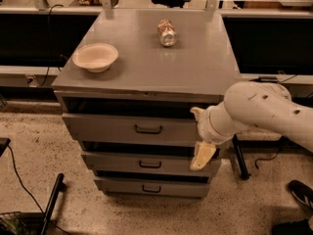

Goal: Open top drawer

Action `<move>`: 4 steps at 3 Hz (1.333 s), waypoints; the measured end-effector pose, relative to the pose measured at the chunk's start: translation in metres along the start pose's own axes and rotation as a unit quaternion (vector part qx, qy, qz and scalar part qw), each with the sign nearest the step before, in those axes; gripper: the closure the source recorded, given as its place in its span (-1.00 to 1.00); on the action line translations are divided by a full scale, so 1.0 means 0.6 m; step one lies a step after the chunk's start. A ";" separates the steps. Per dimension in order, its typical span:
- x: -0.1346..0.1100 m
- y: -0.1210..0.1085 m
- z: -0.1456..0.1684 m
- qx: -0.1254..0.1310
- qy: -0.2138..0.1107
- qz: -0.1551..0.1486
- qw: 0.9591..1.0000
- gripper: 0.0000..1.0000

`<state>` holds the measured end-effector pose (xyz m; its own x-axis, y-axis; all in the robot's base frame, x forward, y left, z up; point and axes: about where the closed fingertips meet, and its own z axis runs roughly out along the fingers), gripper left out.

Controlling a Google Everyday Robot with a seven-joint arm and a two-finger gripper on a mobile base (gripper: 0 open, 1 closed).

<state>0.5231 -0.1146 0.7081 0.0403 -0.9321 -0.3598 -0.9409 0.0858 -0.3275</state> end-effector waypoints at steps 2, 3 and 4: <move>0.018 -0.027 0.051 -0.003 -0.007 0.007 1.000 -0.92; 0.029 -0.041 0.068 -0.006 -0.008 0.013 1.000 -0.76; 0.032 -0.041 0.082 -0.017 -0.009 0.016 1.000 -0.44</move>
Offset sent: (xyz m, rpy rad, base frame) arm 0.0422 -0.0029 -0.0392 0.0270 0.0167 -0.0126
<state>0.5636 -0.1176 0.6664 0.0154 -0.9225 -0.3857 -0.9526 0.1037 -0.2859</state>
